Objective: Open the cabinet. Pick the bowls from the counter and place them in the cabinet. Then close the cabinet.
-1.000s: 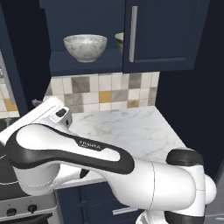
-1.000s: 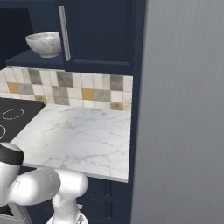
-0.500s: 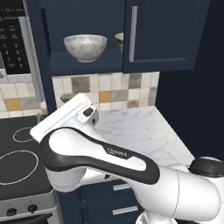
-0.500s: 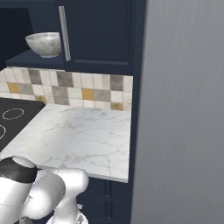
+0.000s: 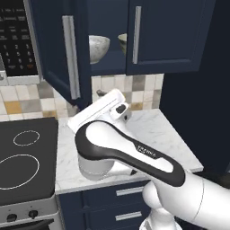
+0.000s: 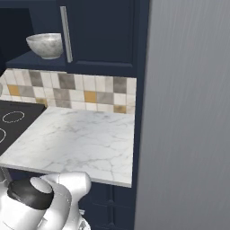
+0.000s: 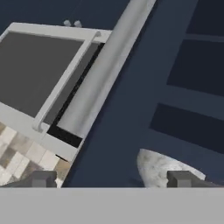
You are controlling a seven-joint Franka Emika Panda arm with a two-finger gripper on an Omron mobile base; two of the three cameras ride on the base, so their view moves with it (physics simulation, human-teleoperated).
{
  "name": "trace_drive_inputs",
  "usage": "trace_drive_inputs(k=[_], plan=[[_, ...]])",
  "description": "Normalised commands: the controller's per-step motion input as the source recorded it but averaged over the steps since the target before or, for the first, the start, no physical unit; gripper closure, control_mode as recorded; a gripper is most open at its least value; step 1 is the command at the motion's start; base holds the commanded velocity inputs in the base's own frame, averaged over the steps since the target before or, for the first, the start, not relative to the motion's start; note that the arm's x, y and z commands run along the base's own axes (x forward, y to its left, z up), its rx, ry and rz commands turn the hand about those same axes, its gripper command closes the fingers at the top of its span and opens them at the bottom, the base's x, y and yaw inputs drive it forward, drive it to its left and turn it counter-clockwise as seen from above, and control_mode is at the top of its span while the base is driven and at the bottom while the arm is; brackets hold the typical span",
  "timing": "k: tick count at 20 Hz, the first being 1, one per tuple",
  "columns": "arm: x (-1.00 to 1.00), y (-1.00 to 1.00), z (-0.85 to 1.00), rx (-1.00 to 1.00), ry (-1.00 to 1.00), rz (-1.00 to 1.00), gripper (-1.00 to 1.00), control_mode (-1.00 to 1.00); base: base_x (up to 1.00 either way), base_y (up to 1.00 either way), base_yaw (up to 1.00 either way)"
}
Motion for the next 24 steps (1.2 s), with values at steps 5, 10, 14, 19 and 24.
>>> trace_drive_inputs(k=[5, 10, 14, 19, 24], plan=[[0.59, -0.42, 0.42, 0.00, 0.07, -0.61, -1.00, -1.00, 0.00, 0.00, 0.00], [0.76, -0.17, 0.46, 0.00, 0.06, -0.60, -1.00, -1.00, 0.00, 0.00, 0.00], [0.80, -0.01, 0.45, 0.00, 0.04, -0.60, -1.00, -1.00, 0.00, 0.00, 0.00], [0.77, 0.00, 0.38, 0.00, 0.00, -0.60, -1.00, -1.00, 0.00, 0.00, 0.00], [0.86, 0.00, 0.16, 0.00, 0.00, -0.57, -1.00, -1.00, 0.00, 0.00, 0.00]])
